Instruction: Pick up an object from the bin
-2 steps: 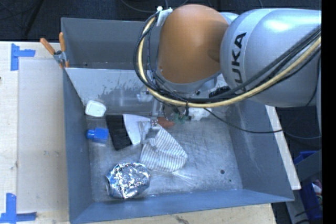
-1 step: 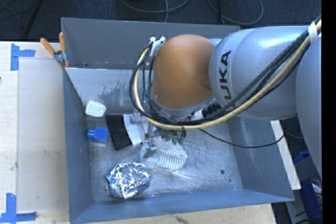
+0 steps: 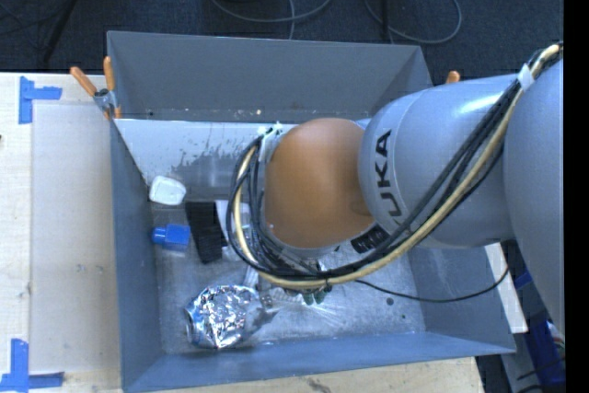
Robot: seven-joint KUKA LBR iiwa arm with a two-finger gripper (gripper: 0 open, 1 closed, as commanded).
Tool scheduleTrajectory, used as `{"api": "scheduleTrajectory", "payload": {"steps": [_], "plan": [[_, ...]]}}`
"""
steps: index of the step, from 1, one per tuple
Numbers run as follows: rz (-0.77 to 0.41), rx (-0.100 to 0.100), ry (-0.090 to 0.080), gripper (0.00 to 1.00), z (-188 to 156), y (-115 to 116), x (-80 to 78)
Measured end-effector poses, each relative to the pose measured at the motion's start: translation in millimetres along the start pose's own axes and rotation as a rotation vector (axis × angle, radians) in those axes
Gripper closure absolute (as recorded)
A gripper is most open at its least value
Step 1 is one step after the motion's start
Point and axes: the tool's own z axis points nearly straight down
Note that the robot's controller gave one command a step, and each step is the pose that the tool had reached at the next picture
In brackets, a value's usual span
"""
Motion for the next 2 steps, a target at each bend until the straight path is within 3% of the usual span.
{"api": "scheduleTrajectory", "payload": {"steps": [1,2], "plan": [[-0.205,0.000,-0.006,0.00,21,-7,-9.7],[-0.216,-0.001,-0.011,0.00,86,-8,-12.0]]}}
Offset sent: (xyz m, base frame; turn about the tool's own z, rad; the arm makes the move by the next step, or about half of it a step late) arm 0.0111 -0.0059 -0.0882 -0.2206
